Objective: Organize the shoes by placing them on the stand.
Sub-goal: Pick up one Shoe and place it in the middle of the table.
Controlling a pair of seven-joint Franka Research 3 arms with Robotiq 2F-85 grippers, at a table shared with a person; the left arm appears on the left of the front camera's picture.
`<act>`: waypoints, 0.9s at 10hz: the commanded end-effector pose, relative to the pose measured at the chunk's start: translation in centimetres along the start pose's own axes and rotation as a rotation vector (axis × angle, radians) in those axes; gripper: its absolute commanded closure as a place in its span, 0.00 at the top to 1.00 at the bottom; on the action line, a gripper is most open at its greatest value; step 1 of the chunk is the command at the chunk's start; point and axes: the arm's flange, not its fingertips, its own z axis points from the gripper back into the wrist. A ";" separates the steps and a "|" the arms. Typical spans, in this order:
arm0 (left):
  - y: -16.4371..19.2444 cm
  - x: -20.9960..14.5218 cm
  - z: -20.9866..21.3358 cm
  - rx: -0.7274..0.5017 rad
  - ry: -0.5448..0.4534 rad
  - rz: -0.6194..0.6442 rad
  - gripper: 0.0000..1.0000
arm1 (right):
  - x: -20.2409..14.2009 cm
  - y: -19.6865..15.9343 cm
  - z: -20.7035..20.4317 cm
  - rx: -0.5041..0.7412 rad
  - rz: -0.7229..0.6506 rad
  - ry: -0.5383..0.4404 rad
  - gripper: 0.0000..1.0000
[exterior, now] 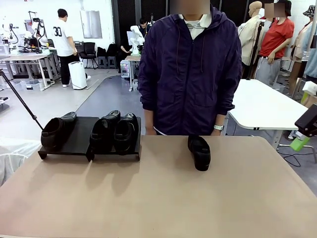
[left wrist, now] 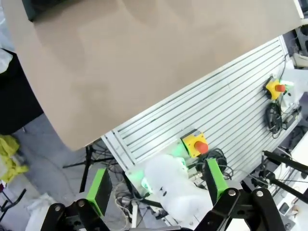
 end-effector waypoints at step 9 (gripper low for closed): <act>-0.3 0.4 0.5 -0.009 0.003 -0.004 1.00 | 2.5 1.1 0.4 -0.069 -0.019 0.066 1.00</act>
